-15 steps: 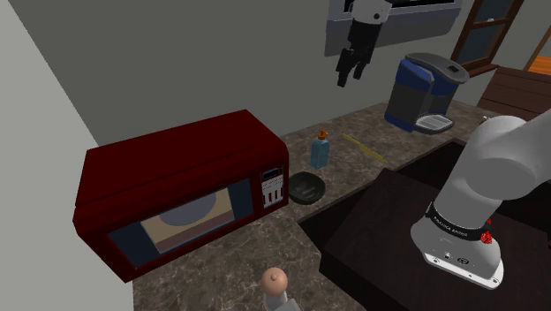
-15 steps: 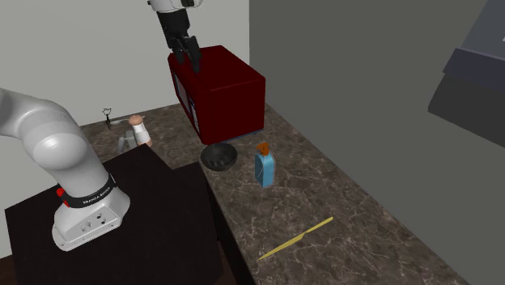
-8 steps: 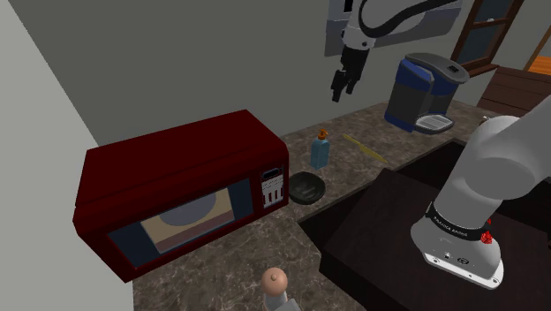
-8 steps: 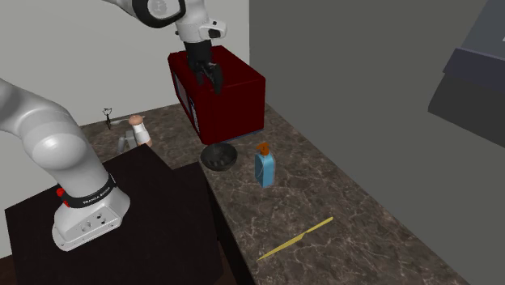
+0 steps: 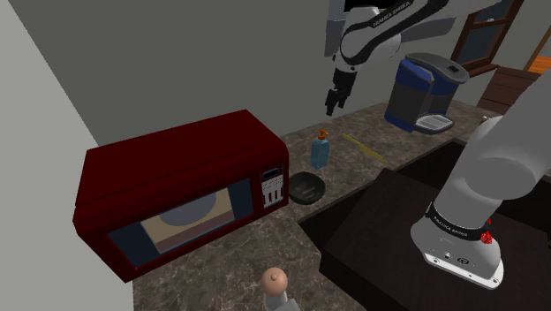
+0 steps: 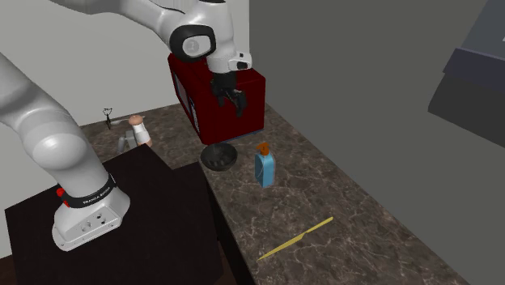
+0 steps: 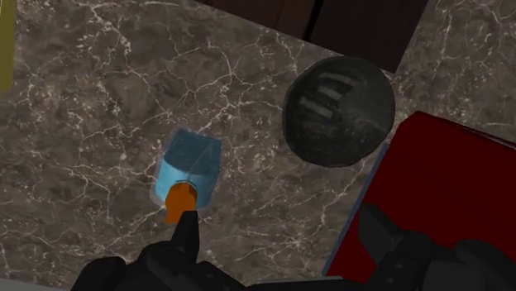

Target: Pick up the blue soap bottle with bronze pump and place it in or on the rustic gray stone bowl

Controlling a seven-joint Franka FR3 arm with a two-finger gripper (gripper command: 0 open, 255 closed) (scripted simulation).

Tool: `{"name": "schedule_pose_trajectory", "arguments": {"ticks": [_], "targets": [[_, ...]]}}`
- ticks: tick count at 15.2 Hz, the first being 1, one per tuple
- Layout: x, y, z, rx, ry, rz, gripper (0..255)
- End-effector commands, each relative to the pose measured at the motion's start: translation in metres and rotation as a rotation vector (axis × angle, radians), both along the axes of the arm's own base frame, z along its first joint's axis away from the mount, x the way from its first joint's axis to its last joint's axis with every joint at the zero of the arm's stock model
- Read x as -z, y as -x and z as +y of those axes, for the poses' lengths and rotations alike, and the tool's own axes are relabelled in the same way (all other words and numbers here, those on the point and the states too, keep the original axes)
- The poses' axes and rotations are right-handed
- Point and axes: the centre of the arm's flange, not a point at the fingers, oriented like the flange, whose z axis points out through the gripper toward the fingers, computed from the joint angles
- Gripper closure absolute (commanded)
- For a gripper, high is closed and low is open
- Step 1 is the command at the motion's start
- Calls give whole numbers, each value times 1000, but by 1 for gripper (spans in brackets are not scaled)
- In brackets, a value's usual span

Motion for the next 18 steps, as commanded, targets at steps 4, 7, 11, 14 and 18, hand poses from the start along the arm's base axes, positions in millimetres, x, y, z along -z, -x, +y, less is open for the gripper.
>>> {"name": "schedule_pose_trajectory", "arguments": {"ticks": [4,7,11,14,18], "targets": [[49,-30,-34,-24,-2,5,0],[80,-48,-53,-38,-4,8,0],[122,-71,-77,-57,-7,13,0],[149,-87,-92,-70,-9,16,0],[170,-89,-91,-70,-9,16,0]]}}
